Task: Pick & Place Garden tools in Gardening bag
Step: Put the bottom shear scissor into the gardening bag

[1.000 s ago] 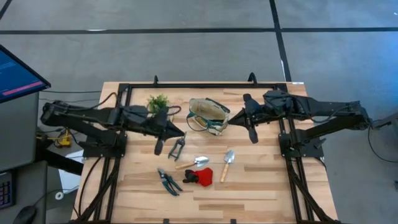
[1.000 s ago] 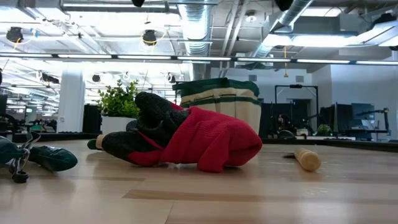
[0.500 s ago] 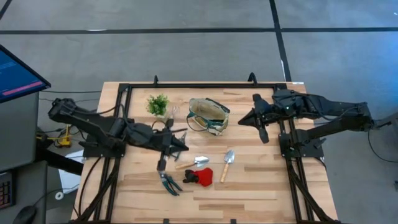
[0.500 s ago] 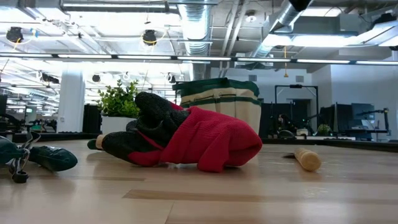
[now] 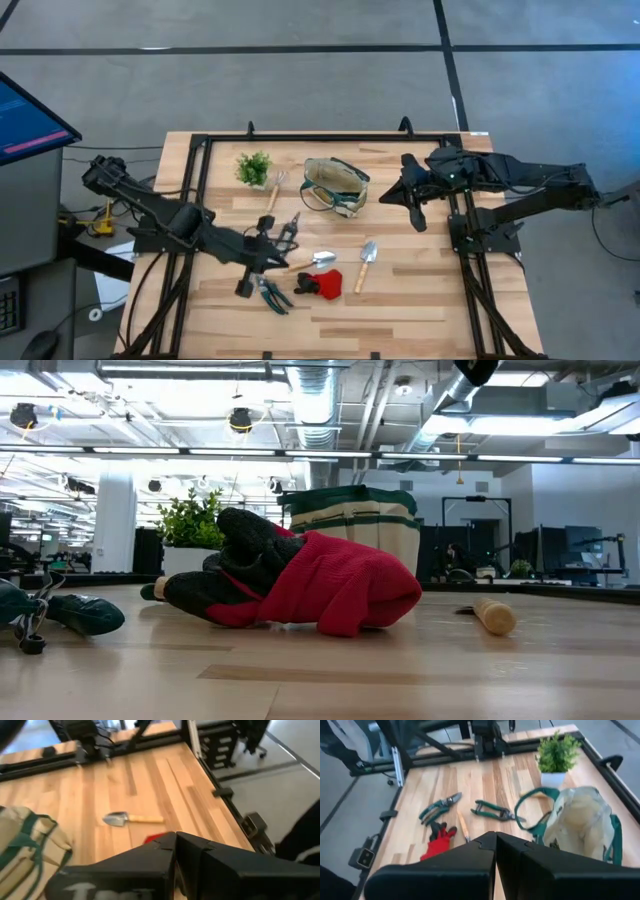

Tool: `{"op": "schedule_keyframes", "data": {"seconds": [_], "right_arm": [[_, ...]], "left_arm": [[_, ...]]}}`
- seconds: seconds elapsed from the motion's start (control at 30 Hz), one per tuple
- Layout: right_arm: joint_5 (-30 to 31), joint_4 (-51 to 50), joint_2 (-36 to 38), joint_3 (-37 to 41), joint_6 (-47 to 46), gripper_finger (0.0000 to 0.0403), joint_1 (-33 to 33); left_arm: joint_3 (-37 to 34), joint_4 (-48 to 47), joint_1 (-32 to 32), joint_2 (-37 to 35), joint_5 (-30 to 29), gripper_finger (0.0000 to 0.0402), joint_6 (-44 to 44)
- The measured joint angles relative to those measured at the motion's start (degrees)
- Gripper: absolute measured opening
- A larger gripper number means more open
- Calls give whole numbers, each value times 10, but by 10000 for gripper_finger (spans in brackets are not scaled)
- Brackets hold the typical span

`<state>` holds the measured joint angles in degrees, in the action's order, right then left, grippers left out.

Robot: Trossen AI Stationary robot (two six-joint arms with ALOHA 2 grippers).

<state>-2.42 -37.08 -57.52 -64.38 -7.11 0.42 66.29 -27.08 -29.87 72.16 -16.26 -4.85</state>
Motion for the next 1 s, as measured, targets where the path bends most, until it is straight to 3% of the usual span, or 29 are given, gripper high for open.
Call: {"op": "schedule_keyframes", "data": {"seconds": [0.23, 0.6, 0.8, 1.0], "right_arm": [[23, 4, -35, -1, -38, 0, -10], [22, -2, -117, 0, -50, 0, -9], [-5, -4, -138, 0, -50, 0, -6], [-8, -5, -137, 0, -46, 0, 5]], "left_arm": [[-42, -9, -32, 11, 0, 2, 0], [-64, 0, -74, 111, 1, 2, -3], [-64, 2, -95, 147, 3, 8, -61], [-64, 2, -107, 179, 42, 36, -91]]}}
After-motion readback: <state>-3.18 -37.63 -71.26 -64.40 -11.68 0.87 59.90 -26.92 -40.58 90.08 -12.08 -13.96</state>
